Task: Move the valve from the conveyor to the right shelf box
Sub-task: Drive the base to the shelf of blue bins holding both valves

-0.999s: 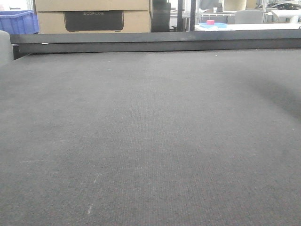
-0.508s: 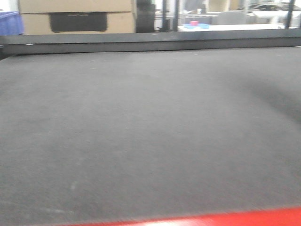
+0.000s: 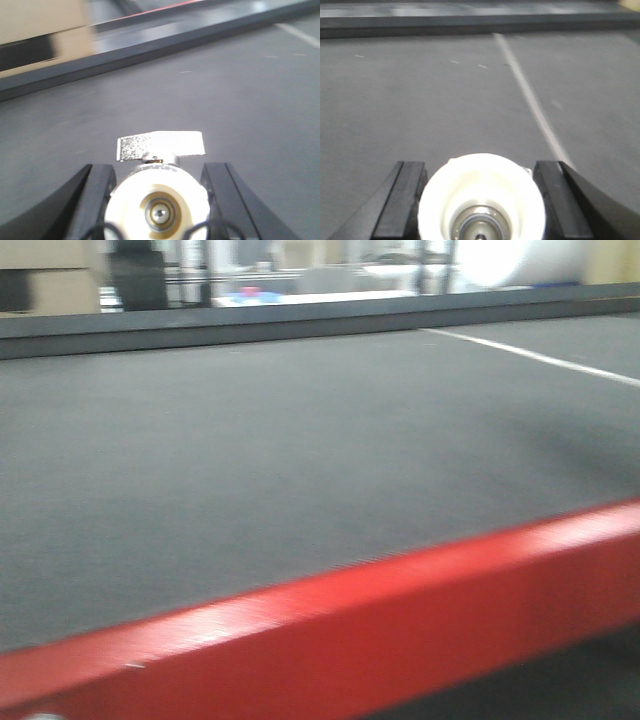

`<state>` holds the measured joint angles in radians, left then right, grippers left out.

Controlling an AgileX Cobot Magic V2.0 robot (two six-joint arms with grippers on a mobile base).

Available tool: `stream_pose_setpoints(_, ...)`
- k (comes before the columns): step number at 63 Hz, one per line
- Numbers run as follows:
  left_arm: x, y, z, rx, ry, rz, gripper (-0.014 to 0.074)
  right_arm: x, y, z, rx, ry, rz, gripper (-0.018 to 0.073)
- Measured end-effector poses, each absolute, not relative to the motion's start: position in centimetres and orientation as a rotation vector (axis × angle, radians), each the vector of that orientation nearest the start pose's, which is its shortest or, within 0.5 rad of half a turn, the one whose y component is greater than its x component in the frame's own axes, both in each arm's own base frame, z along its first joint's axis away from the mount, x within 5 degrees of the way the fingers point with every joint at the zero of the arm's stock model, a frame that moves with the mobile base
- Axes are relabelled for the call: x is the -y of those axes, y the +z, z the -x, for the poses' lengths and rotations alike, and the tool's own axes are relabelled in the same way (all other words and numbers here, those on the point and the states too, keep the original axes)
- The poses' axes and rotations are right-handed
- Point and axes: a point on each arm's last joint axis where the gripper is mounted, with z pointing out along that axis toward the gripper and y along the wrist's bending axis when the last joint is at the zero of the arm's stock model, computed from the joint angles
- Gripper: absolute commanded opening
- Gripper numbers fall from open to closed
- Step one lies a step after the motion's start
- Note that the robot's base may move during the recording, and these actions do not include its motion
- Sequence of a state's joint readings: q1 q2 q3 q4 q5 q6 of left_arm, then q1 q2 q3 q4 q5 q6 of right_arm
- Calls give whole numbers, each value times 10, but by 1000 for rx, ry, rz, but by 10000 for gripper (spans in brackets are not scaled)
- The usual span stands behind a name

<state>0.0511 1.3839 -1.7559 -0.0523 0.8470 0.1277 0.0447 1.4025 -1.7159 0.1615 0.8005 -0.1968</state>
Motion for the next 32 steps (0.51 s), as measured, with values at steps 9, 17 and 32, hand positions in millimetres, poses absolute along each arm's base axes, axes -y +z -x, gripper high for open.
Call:
stream_pose_setpoints(9, -11, 504, -284, -1957, 56, -67, -111, -24, 491, -296, -1952, 88, 202, -154)
stream_pose_setpoints(17, -11, 504, -284, -1957, 56, -67, -111, -24, 491, -296, -1952, 88, 202, -154)
stream_pose_setpoints(32, -11, 504, -284, -1957, 56, -67, -111, -24, 491, -296, -1952, 88, 202, -154)
